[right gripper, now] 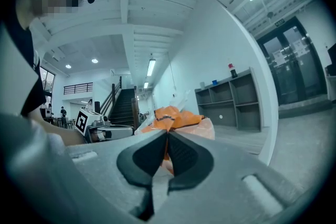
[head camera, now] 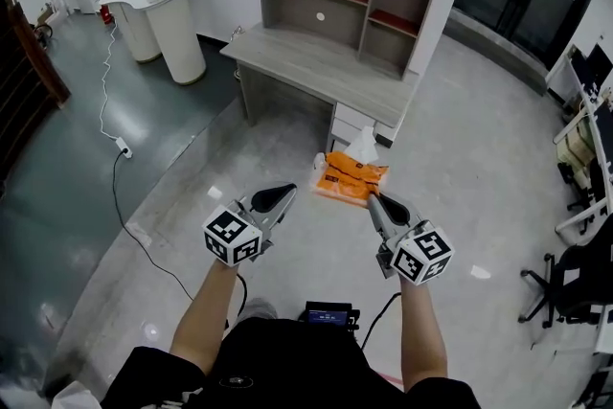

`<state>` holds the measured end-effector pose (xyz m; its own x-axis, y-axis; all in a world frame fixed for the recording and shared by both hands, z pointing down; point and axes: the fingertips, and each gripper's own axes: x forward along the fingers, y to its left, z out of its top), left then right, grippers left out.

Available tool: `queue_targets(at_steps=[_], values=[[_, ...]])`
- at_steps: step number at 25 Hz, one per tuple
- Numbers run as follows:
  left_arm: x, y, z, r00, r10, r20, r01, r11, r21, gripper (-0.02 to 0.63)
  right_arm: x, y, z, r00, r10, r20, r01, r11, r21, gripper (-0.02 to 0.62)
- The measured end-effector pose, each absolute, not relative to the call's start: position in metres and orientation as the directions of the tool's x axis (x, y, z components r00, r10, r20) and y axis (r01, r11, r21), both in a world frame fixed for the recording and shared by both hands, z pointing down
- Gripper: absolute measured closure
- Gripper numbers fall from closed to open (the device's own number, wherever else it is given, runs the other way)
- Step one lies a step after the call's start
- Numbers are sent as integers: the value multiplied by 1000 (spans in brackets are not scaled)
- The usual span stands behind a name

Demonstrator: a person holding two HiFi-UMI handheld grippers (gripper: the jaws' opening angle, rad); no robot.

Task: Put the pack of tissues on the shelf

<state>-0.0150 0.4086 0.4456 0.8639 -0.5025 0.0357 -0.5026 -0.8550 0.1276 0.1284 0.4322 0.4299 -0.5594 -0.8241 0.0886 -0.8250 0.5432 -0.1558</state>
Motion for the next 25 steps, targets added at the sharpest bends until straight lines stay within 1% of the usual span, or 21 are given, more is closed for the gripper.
queue_targets(at_steps=[6,12,18,25], values=[[-16,402,454,842,-536,52,-538,-833,131,606,130,427,439,-580,-810,87,-810,561,-170,591],[-21,369,463,851,-523,54,-525,-838,149,606,126,393,446,-560,-823,100,-823,537,-187,591],[-44,310,474,854,-519,47,-518,-837,175,606,103,341,451,-546,-829,123,-834,524,-172,591],[-71,238,473,871,-490,47,-490,-856,164,606,69,273,444,-516,-847,131,-854,495,-163,591]])
